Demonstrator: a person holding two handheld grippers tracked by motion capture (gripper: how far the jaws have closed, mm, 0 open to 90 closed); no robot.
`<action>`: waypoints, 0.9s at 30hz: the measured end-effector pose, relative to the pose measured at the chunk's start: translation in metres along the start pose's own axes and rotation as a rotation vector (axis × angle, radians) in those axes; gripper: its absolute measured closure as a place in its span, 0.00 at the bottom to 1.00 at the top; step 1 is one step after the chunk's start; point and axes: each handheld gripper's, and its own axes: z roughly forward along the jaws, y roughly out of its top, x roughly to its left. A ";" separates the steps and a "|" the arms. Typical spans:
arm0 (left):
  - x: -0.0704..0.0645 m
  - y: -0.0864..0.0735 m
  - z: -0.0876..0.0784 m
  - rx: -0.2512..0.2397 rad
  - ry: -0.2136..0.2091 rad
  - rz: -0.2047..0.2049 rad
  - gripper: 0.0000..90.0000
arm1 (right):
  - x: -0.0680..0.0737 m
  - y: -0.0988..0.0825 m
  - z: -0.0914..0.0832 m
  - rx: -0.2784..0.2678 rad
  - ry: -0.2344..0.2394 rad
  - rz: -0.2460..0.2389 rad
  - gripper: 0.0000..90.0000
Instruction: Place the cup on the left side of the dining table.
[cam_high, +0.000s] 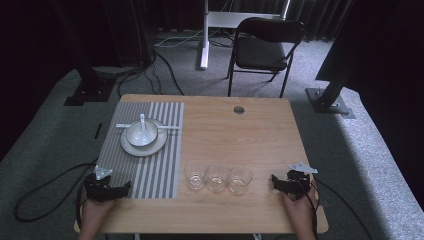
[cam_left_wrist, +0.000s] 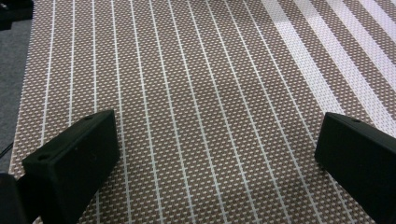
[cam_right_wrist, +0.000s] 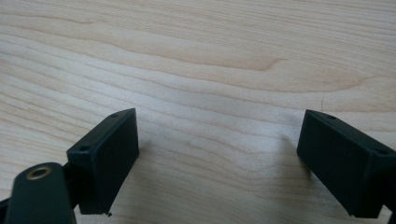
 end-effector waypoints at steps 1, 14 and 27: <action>0.001 -0.001 -0.001 0.000 -0.007 0.011 0.00 | 0.000 0.000 0.000 0.000 0.000 0.000 0.14; 0.000 -0.002 -0.002 0.001 -0.033 0.036 0.00 | 0.000 0.000 0.000 -0.001 0.000 0.000 0.14; 0.003 -0.001 -0.010 -0.001 -0.097 0.081 0.00 | 0.000 0.000 0.000 0.000 0.000 0.000 0.14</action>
